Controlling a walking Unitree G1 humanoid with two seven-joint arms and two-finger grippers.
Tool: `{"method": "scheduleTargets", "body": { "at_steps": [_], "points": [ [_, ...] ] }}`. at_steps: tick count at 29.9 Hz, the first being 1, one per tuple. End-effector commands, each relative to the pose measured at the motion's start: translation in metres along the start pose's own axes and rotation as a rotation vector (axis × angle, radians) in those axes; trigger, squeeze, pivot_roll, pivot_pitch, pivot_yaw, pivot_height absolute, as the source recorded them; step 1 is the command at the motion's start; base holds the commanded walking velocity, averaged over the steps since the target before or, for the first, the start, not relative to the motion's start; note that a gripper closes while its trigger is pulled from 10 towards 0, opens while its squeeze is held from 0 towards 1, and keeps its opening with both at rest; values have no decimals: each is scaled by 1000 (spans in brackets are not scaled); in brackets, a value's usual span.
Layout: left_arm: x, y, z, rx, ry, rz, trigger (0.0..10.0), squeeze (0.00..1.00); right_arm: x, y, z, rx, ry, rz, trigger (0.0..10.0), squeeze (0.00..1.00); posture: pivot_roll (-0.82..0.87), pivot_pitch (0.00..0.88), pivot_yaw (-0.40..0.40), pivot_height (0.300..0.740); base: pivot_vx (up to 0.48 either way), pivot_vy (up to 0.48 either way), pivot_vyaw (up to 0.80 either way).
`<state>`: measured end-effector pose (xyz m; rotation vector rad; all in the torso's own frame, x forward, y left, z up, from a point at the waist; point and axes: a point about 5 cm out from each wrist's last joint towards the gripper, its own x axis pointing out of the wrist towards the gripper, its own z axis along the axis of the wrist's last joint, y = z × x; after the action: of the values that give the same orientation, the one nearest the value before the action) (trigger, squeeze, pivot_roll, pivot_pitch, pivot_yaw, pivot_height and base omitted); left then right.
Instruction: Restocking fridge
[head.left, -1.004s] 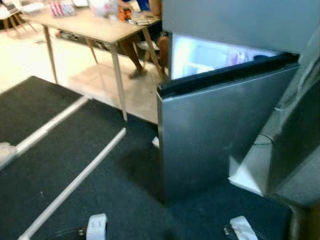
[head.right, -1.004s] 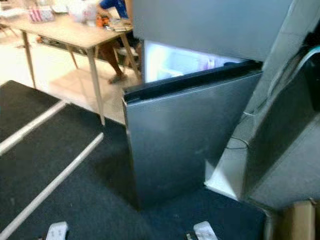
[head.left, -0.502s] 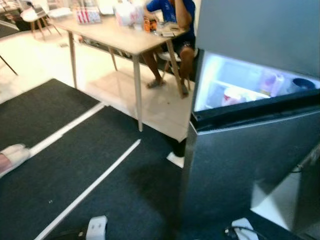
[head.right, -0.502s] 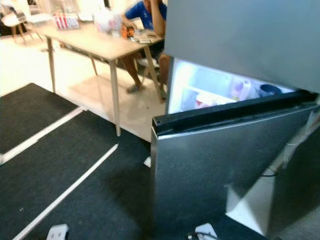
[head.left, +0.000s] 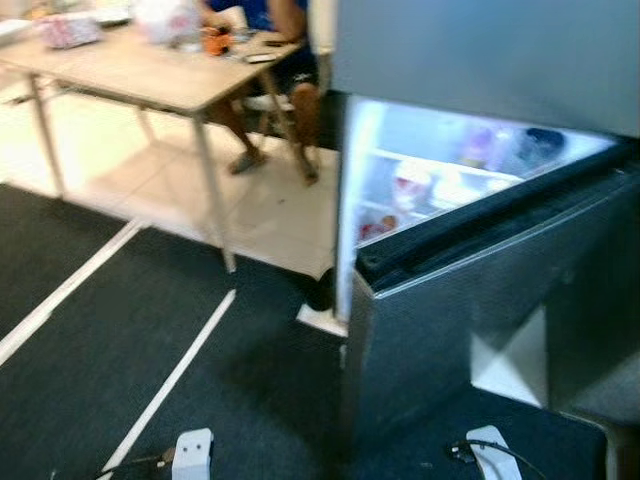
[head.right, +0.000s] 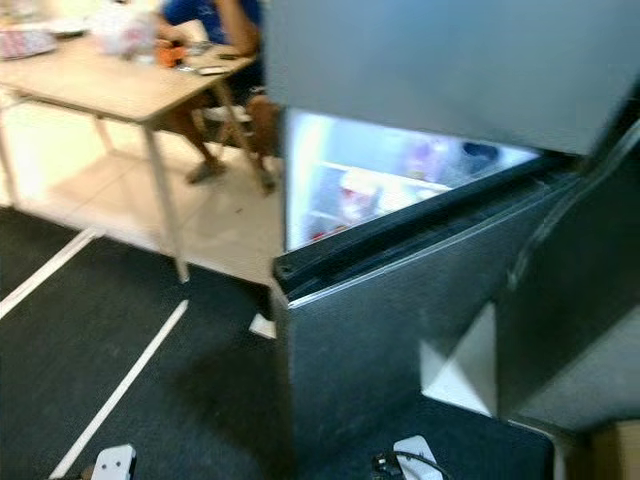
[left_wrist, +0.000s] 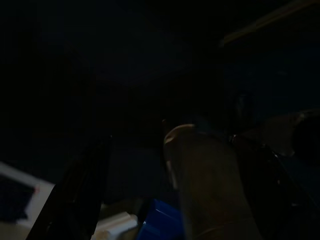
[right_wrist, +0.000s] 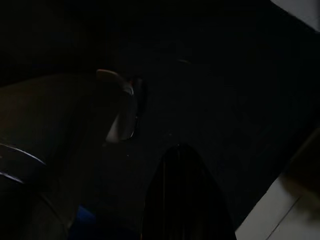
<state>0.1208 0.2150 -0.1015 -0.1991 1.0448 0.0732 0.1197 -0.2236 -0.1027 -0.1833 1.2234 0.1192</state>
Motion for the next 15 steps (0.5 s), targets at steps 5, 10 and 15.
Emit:
{"method": "scheduleTargets", "body": {
  "at_steps": [5, 10, 15],
  "points": [
    [-1, -1, -6, -2, 17, -2, 10000, 0, 0, -2, 40, 61, -192, 40, 10000, 0, -60, 0, 8, 740, 0, 0, 0],
    [-1, 0, -7, 2, 18, -3, 10000, 0, -9, -1, 99, 55, -431, 174, 10000, 0, -60, 0, 10, 740, 0, 0, 0],
    [-2, 1, -8, 8, 21, -4, 10000, 0, -24, -7, 145, -99, -566, 264, 10000, 0, -58, 0, 8, 740, 0, 0, 0]
  ]
}}
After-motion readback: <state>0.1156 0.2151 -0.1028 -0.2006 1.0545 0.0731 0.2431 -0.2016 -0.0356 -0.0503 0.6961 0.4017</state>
